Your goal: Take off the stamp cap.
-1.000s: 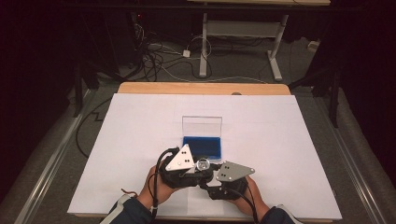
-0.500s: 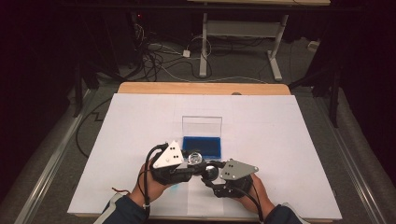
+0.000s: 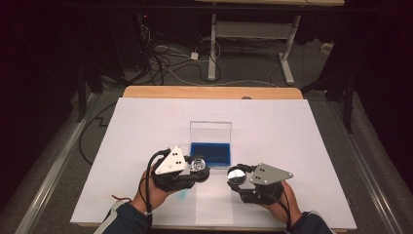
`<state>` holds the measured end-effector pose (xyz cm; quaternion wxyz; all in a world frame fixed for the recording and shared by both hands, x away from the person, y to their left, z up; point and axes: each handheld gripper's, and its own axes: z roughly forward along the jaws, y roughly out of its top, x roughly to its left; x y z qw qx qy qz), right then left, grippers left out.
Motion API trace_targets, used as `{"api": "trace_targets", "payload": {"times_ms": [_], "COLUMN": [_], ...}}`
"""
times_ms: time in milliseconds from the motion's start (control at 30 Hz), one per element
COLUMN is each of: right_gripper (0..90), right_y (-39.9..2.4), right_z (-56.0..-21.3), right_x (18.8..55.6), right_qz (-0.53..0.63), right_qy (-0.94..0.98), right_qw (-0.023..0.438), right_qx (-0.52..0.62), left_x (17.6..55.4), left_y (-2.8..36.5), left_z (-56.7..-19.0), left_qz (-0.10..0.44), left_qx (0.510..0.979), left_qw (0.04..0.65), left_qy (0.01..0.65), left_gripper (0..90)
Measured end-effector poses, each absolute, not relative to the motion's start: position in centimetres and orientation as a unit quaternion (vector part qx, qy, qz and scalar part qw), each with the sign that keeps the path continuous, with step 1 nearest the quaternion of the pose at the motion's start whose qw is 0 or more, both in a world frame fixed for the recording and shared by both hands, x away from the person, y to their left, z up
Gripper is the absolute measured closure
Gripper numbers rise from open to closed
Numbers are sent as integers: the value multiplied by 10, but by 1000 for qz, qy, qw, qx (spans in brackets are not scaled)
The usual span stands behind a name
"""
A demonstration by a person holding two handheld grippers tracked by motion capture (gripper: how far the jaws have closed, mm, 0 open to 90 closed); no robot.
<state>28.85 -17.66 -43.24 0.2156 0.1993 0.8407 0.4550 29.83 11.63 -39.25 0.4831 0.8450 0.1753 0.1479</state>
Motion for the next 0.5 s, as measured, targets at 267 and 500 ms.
{"api": "trace_targets", "payload": {"times_ms": [267, 500], "right_gripper": [383, 383], "right_y": [-194, -208], "right_z": [-425, -422], "right_x": [285, 282], "right_qz": [460, 457], "right_qy": [832, 827], "right_qw": [232, 248], "right_qx": [208, 215], "left_x": [300, 301], "left_y": [119, 120], "left_z": [-395, -397], "left_qz": [148, 150], "left_qx": [846, 848], "left_qw": [481, 478], "left_qy": [178, 173], "left_gripper": [541, 541]}}
